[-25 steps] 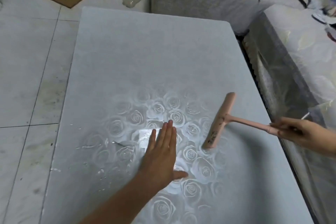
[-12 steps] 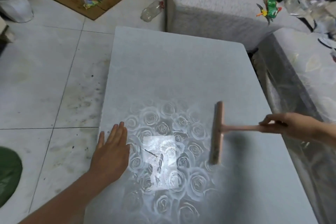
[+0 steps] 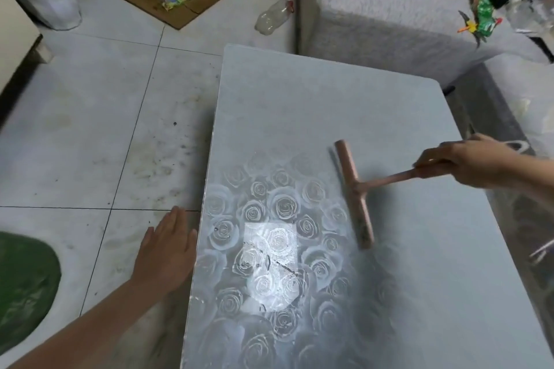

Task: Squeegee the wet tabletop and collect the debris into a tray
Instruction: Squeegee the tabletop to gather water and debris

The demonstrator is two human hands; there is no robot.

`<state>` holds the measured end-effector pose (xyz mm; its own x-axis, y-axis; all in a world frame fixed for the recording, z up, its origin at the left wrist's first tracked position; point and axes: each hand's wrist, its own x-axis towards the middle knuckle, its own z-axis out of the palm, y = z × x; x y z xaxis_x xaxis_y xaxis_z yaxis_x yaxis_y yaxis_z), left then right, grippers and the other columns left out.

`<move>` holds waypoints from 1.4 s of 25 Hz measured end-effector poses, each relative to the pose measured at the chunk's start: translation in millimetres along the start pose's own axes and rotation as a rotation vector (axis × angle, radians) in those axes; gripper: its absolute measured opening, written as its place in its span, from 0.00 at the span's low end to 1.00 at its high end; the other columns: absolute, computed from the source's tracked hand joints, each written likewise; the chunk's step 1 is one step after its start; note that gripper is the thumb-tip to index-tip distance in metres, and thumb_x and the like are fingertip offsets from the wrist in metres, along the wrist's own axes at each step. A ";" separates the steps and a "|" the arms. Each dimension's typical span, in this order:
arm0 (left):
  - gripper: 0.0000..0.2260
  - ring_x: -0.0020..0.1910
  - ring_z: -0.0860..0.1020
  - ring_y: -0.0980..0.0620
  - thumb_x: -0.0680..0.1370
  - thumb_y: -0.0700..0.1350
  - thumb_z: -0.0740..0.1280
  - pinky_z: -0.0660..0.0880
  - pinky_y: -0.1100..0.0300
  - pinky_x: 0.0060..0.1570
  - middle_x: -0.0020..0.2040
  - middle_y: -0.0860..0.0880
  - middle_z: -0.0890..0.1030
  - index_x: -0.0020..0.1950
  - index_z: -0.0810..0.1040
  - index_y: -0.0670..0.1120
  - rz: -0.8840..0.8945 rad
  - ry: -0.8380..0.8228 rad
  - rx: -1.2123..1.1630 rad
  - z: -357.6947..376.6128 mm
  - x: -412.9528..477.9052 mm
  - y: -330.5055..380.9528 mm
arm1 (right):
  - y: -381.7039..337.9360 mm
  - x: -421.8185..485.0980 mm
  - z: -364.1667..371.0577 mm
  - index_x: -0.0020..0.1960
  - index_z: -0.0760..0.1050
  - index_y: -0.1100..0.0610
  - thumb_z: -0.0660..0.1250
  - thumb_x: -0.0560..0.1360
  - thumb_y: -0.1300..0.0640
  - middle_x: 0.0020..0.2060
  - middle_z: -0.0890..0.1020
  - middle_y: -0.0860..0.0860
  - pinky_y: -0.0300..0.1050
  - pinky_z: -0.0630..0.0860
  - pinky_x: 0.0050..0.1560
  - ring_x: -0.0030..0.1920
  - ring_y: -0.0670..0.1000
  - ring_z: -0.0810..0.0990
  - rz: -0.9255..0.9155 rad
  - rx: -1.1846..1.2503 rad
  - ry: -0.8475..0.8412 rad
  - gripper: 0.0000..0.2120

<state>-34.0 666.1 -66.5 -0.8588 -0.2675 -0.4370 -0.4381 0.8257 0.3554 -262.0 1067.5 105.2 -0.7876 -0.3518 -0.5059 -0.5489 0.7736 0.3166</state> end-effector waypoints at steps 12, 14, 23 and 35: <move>0.13 0.58 0.73 0.47 0.83 0.47 0.53 0.67 0.56 0.56 0.60 0.45 0.77 0.58 0.76 0.46 -0.239 -0.258 -0.569 3.0 28.6 3.2 | -60.6 -10.5 -17.0 0.67 0.65 0.31 0.54 0.81 0.47 0.44 0.74 0.41 0.40 0.66 0.47 0.44 0.44 0.75 -0.034 -0.071 0.125 0.18; 0.20 0.71 0.66 0.45 0.83 0.49 0.52 0.60 0.55 0.69 0.73 0.45 0.67 0.75 0.64 0.49 -0.291 -0.265 -0.509 -10.3 20.0 4.0 | -86.4 -35.7 -24.1 0.68 0.66 0.34 0.53 0.80 0.43 0.51 0.79 0.46 0.44 0.70 0.48 0.53 0.51 0.79 0.091 0.224 0.096 0.17; 0.16 0.64 0.72 0.40 0.83 0.46 0.53 0.68 0.54 0.59 0.64 0.37 0.74 0.68 0.70 0.43 -0.203 -0.153 -0.445 -52.8 -6.6 -6.5 | -253.2 -4.6 -48.6 0.70 0.65 0.44 0.57 0.78 0.60 0.49 0.81 0.58 0.46 0.72 0.41 0.47 0.59 0.79 0.178 0.608 0.084 0.23; 0.16 0.45 0.67 0.49 0.83 0.45 0.51 0.62 0.59 0.45 0.36 0.55 0.66 0.36 0.55 0.58 -0.095 -0.249 -0.364 -47.1 -30.2 -15.5 | -271.0 -37.7 -59.4 0.76 0.46 0.39 0.56 0.74 0.64 0.53 0.79 0.57 0.44 0.69 0.39 0.46 0.57 0.76 0.291 0.645 -0.070 0.38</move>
<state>-13.8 638.0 -19.9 -0.7399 -0.1691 -0.6511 -0.6147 0.5631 0.5522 -100.1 839.8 86.2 -0.8452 -0.0652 -0.5305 -0.0263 0.9964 -0.0805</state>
